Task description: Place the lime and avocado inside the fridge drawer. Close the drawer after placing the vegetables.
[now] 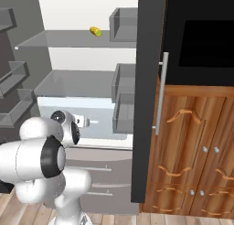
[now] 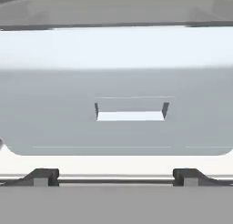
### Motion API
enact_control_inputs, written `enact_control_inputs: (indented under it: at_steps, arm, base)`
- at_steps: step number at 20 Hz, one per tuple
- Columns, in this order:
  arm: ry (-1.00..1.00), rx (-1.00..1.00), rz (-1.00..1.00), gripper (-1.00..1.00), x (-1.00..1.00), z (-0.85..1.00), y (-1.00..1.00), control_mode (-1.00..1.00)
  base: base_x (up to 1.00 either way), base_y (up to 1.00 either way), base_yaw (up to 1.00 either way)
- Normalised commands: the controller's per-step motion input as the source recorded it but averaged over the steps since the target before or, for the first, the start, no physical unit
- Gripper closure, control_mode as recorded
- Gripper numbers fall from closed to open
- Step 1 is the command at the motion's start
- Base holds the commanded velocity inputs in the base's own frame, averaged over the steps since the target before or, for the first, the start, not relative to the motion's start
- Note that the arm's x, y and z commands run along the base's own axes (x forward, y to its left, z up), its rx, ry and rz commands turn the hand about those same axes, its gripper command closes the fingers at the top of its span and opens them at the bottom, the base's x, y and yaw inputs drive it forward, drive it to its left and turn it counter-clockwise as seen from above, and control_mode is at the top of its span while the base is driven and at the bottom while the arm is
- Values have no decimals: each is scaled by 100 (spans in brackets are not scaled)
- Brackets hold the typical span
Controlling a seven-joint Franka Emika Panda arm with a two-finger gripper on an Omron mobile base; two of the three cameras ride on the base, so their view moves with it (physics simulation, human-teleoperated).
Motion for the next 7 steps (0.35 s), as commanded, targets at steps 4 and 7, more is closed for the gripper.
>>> enact_control_inputs:
  at_steps: [4,7]
  arm:
    - [0,0,-1,-100,-92,100,-19,-100]
    - [0,0,-1,-100,-89,91,-17,-100]
  base:
    - [0,0,0]
    - [0,0,0]
